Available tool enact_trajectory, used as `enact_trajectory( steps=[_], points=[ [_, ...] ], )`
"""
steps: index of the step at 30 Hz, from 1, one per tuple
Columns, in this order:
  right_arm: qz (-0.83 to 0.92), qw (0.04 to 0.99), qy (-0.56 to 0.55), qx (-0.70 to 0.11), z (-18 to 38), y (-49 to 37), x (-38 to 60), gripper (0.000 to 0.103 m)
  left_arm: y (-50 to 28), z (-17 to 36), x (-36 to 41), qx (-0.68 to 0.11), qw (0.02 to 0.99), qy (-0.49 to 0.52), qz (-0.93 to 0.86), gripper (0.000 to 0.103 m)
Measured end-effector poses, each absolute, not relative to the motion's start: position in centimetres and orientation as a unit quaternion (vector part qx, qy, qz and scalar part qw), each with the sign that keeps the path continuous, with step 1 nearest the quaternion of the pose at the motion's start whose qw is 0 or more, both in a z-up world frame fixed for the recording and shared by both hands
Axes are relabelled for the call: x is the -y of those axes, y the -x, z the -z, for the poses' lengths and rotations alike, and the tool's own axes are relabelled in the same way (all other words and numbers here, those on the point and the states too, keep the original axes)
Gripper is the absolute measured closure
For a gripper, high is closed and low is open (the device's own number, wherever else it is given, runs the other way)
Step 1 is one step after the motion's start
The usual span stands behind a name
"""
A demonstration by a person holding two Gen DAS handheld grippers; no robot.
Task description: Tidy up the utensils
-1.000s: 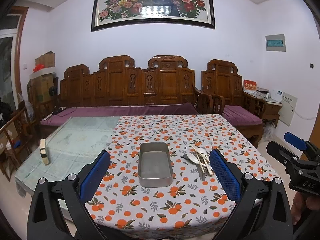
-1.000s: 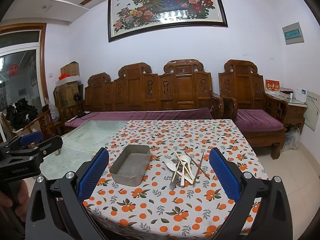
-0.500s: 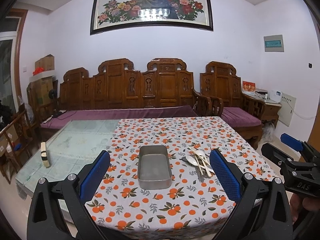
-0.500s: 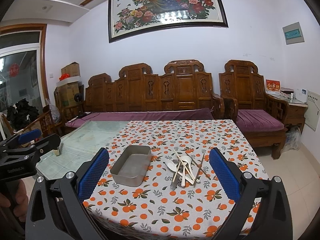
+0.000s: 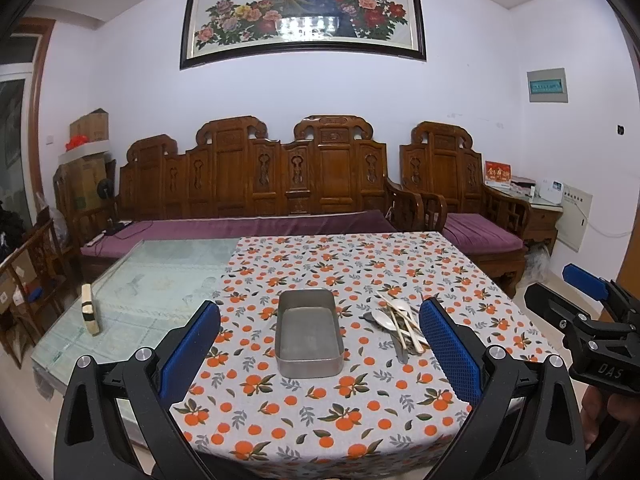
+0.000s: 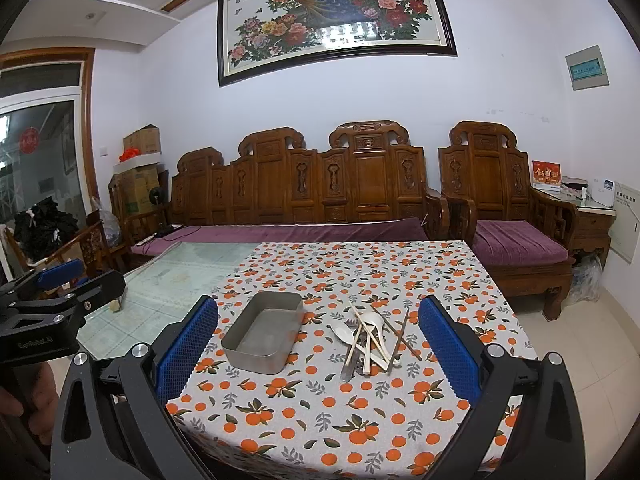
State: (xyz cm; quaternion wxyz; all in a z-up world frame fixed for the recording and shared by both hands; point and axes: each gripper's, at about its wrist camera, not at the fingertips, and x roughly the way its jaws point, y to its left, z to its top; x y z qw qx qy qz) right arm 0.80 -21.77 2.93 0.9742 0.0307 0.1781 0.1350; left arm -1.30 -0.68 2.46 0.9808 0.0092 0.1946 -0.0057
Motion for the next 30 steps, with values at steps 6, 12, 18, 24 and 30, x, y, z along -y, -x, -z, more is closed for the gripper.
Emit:
enact_trajectory(
  steps=[6, 12, 18, 24, 30],
  points=[
    [-0.135, 0.974, -0.031, -0.178, -2.78, -0.81, 21.87, 0.003, 1.31, -2.38, 0.69, -0.194, 0.981, -0.009, 0.006, 0.007],
    [-0.136, 0.974, -0.031, -0.177, -2.93, -0.76, 21.8, 0.003, 1.28, -2.37, 0.71, -0.194, 0.981, -0.009, 0.006, 0.007],
    [-0.136, 0.974, -0.032, -0.177, -2.7, -0.82, 21.83, 0.003, 1.27, -2.36, 0.62, -0.193, 0.981, -0.009, 0.006, 0.007],
    [-0.137, 0.974, -0.031, -0.177, -2.8, -0.77, 21.69, 0.003, 1.3, -2.23, 0.64, -0.193, 0.981, -0.009, 0.006, 0.007],
    [-0.137, 0.974, -0.031, -0.177, -2.74, -0.73, 21.62, 0.003, 1.27, -1.94, 0.63, -0.194, 0.981, -0.009, 0.007, 0.007]
  ],
)
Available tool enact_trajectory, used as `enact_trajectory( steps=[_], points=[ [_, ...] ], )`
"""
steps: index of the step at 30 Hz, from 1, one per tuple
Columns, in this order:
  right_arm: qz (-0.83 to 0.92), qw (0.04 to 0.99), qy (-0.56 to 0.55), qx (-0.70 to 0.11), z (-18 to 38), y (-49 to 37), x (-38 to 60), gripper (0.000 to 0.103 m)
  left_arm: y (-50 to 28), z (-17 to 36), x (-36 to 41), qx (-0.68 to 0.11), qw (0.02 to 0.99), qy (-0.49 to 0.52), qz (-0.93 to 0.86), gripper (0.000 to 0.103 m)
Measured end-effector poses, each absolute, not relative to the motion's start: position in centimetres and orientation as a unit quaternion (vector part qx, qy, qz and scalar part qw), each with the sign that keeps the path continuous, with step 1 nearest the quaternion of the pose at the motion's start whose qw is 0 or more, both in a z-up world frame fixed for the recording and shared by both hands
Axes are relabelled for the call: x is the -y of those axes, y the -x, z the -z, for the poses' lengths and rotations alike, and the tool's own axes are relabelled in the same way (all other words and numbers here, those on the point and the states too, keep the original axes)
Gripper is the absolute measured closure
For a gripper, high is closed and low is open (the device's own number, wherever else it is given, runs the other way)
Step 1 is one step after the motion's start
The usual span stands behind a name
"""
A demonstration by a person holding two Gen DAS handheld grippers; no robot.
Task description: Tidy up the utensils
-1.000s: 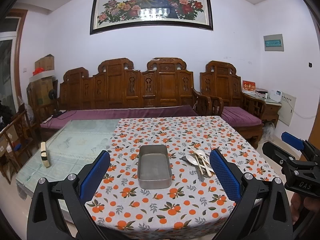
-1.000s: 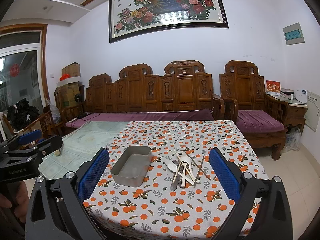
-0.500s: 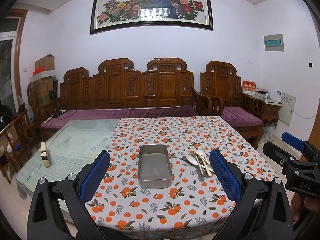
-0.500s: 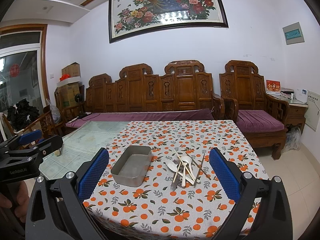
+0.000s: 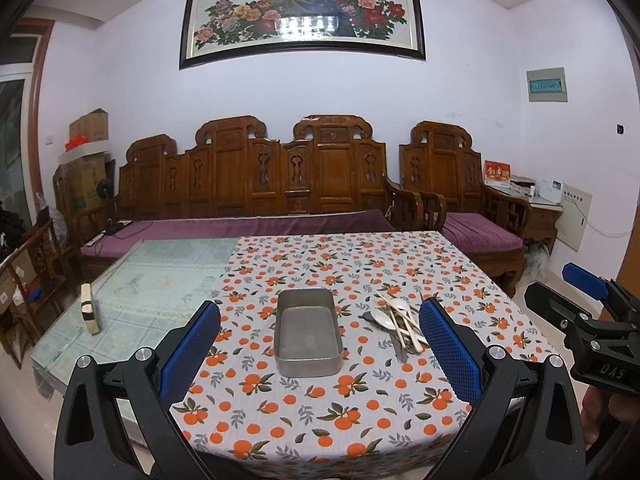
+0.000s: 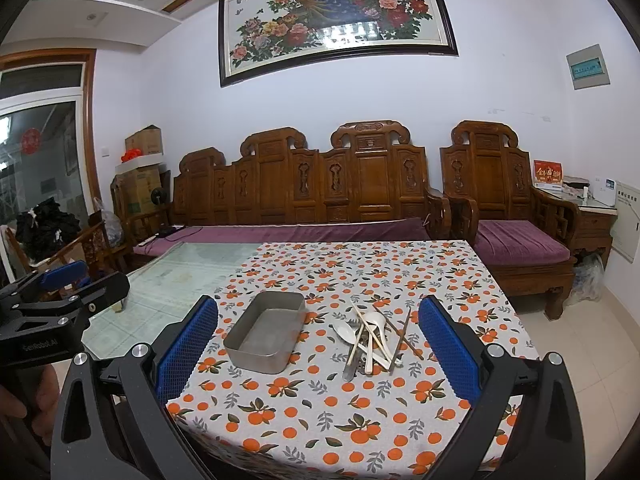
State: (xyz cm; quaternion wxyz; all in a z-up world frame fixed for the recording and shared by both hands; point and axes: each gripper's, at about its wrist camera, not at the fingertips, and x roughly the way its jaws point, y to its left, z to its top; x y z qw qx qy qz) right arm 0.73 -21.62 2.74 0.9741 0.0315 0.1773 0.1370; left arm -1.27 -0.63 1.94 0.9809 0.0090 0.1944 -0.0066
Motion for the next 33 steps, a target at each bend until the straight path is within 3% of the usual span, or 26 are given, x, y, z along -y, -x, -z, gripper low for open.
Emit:
enact_trajectory(
  steps=[16, 33],
  points=[
    [-0.126, 0.971, -0.029, -0.203, -0.2, -4.9, 23.2, 0.003, -3.6, 2.6, 0.6, -0.255, 0.967, -0.01, 0.025, 0.007],
    [-0.087, 0.96, -0.003, -0.266, 3.2, -17.8, 26.2, 0.009, -11.5, 6.8, 1.8, -0.307, 0.95, -0.03, 0.057, 0.007]
  ],
)
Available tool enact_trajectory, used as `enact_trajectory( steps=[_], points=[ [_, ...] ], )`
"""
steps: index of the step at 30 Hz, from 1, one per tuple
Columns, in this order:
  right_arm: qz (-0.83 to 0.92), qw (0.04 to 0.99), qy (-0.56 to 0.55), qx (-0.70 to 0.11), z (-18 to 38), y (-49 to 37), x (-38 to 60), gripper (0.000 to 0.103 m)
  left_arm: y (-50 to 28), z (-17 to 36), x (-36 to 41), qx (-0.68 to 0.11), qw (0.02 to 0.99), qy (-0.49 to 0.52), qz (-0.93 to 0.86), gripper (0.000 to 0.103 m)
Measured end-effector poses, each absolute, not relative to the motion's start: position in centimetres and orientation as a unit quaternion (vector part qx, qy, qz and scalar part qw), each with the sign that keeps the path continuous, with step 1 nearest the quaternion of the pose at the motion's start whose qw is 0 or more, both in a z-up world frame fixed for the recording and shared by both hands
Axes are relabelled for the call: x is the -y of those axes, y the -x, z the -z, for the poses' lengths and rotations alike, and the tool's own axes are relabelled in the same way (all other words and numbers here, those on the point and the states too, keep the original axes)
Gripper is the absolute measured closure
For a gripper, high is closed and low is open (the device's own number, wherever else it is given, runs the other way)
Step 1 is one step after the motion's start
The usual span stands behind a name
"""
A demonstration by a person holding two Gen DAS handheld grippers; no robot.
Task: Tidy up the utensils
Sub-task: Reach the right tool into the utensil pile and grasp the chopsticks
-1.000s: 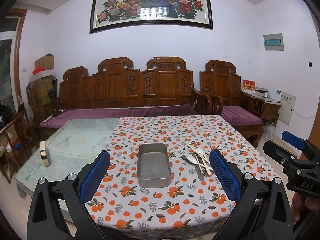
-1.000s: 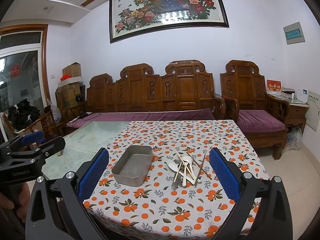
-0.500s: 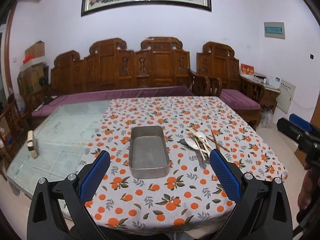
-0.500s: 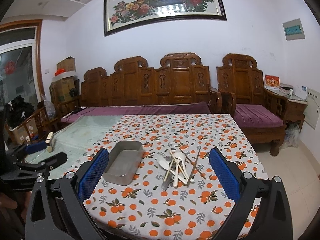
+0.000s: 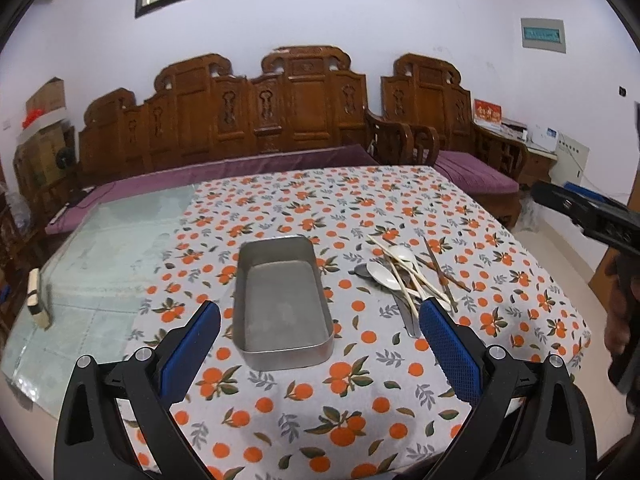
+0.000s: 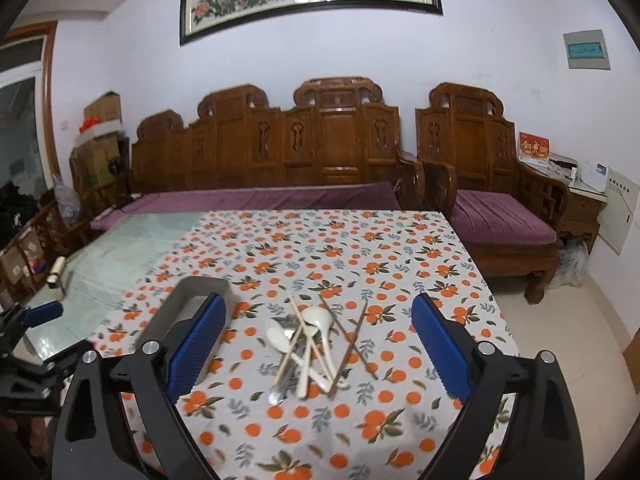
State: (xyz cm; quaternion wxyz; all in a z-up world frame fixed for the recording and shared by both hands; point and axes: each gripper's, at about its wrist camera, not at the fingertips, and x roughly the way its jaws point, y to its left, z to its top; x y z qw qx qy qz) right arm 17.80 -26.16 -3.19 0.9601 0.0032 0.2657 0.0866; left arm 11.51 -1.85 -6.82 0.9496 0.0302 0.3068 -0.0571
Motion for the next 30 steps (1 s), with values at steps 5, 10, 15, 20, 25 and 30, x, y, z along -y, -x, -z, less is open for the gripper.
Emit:
enact_trajectory(
  steps=[5, 10, 15, 20, 25, 30],
  points=[
    [-0.087, 0.948, 0.033, -0.305, 5.4, -21.9, 26.2, 0.01, -13.3, 8.0, 2.9, -0.326, 0.942, -0.039, 0.073, 0.007],
    [-0.089, 0.935, 0.08, -0.334, 9.0, -24.0, 26.7, 0.013, -14.5, 8.9, 4.0, -0.337, 0.936, -0.046, 0.088, 0.007],
    [-0.119, 0.919, 0.08, -0.367, 12.8, -24.6, 27.2, 0.031, -16.2, 10.3, 5.3, -0.361, 0.926, -0.053, 0.101, 0.007],
    [-0.133, 0.907, 0.056, -0.396, 15.4, -24.9, 28.0, 0.041, -18.3, 11.9, 6.8, -0.384, 0.914, -0.043, 0.124, 0.007],
    [-0.131, 0.903, 0.028, -0.408, 16.4, -25.8, 29.3, 0.045, -21.4, 14.3, 8.5, -0.414, 0.9, -0.023, 0.135, 0.014],
    [-0.122, 0.898, 0.018, -0.423, 17.5, -26.2, 30.4, 0.052, -23.9, 17.1, 10.8, -0.439, 0.887, -0.031, 0.14, 0.034]
  ],
)
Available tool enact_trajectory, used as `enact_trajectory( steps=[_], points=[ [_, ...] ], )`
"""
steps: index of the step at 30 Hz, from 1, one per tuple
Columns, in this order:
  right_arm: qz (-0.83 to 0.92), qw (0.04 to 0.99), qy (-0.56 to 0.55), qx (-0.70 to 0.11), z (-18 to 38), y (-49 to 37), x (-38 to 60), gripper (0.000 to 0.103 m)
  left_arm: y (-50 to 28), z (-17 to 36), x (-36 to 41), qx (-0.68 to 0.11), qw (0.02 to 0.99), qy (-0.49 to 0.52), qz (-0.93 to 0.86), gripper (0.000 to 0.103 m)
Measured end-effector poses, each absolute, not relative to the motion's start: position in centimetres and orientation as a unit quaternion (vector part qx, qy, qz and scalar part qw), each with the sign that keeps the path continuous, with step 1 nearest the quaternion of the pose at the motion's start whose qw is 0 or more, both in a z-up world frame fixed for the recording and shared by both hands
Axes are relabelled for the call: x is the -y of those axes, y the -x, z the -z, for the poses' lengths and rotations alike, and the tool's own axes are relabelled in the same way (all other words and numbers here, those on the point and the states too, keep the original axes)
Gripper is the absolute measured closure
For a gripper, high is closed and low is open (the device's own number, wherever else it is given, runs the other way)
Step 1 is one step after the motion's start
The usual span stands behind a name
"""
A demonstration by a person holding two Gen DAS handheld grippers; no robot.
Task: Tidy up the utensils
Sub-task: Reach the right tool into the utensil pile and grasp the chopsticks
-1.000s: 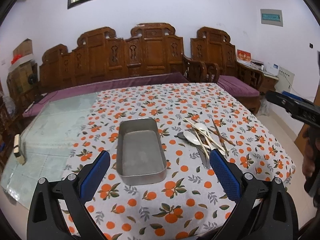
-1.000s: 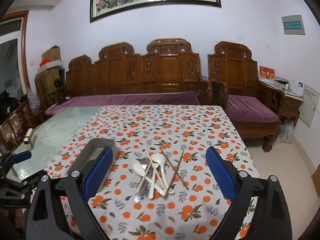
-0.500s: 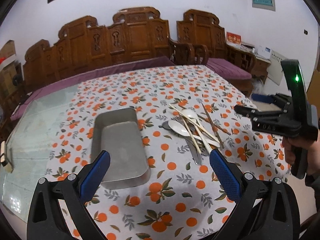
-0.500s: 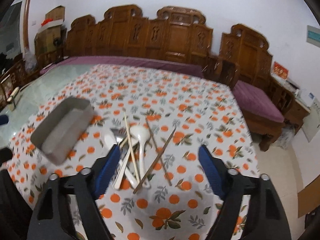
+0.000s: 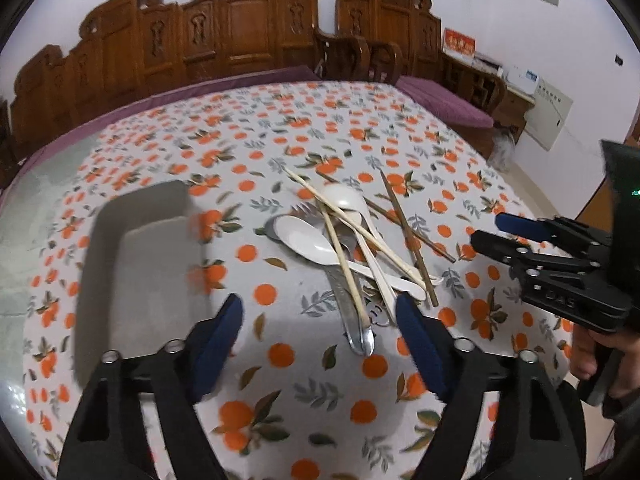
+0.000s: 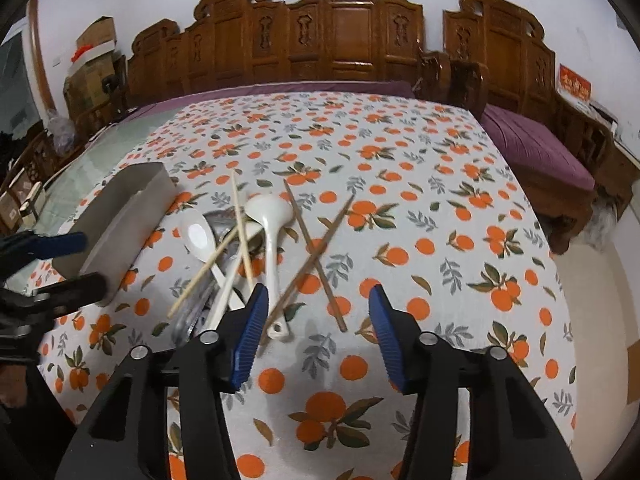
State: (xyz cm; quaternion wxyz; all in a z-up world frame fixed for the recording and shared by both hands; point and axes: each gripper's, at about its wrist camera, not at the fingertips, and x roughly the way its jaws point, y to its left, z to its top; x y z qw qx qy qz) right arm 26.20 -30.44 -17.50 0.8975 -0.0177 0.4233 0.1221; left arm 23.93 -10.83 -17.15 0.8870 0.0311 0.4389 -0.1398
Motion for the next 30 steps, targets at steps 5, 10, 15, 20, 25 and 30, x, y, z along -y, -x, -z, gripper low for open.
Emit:
enact_trajectory(
  steps=[5, 10, 15, 20, 25, 30],
  points=[
    [-0.116, 0.896, 0.017, -0.428, 17.7, -26.3, 31.0, 0.056, -26.1, 19.9, 12.9, -0.471, 0.87, -0.034, 0.144, 0.056],
    [-0.118, 0.896, 0.02, -0.427, 17.6, -26.3, 30.8, 0.056, -27.8, 21.3, 13.1, -0.495, 0.858, -0.013, 0.14, 0.078],
    [-0.12, 0.894, 0.03, -0.431, 17.7, -26.2, 30.2, 0.056, -28.4, 22.0, 12.9, -0.509, 0.847, 0.023, 0.155, 0.079],
    [-0.125, 0.892, 0.033, -0.433, 17.9, -26.1, 29.6, 0.056, -28.0, 21.5, 12.5, -0.507, 0.846, 0.038, 0.159, 0.098],
    [-0.138, 0.883, 0.03, -0.447, 19.1, -26.1, 29.0, 0.068, -26.7, 20.0, 11.5, -0.49, 0.856, 0.034, 0.163, 0.099],
    [-0.138, 0.878, 0.005, -0.457, 20.0, -26.5, 28.9, 0.071, -24.7, 17.9, 10.4, -0.461, 0.873, 0.017, 0.159, 0.099]
  ],
)
